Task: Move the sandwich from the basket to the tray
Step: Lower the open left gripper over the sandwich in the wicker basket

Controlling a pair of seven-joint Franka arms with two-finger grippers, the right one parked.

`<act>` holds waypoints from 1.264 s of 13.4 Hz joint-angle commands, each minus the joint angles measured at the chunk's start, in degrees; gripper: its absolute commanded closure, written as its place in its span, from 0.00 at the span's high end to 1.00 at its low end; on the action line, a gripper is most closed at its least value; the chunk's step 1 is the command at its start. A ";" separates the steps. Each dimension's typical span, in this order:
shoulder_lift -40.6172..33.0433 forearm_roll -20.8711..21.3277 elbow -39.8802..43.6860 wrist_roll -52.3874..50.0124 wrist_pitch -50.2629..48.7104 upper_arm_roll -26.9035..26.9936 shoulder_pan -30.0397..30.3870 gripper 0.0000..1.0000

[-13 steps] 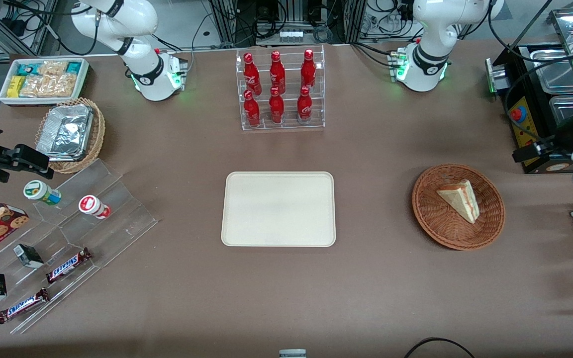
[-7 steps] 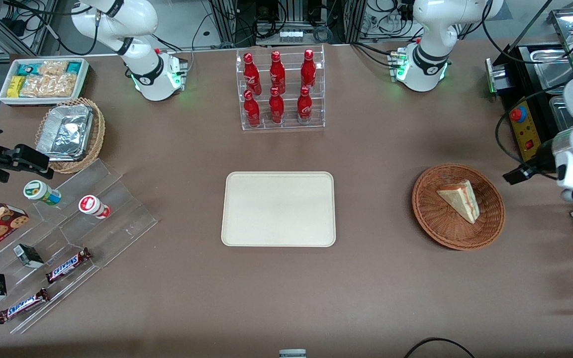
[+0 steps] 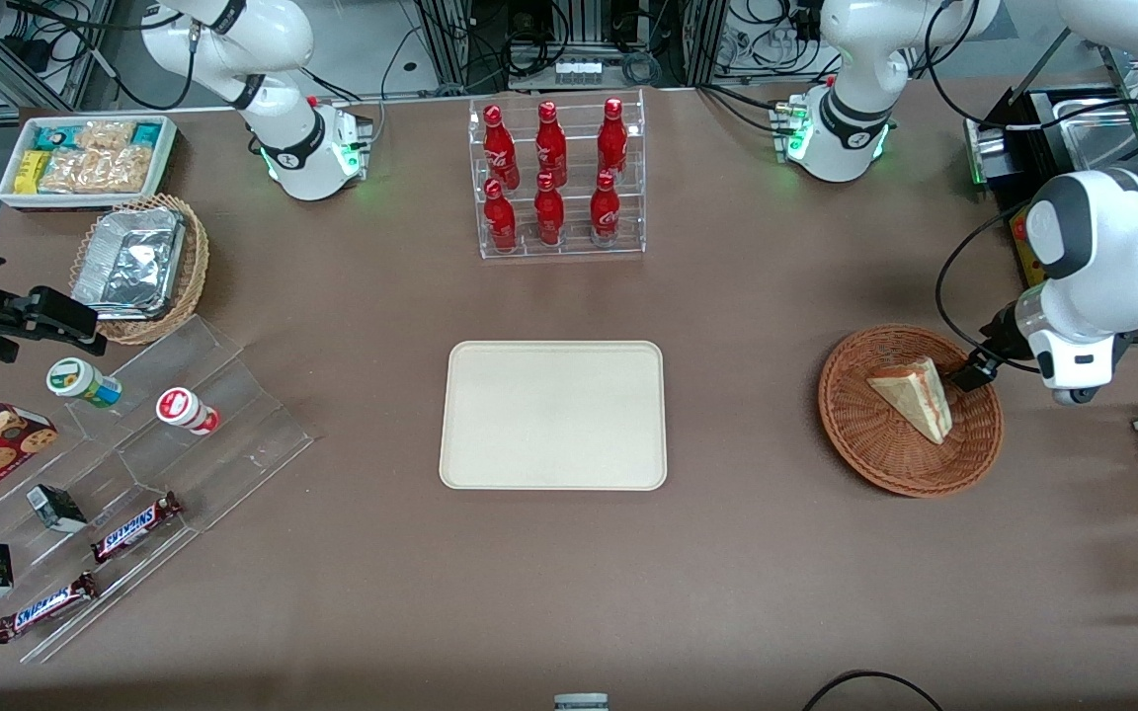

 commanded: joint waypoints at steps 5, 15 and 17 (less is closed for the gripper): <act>6.23 -1.16 -0.05 -1.74 7.96 -0.64 -0.83 1.00; 11.75 -1.87 -0.14 -1.65 12.79 -0.90 -3.37 0.98; 12.11 -1.78 -0.23 -1.39 12.36 -0.90 -3.46 0.77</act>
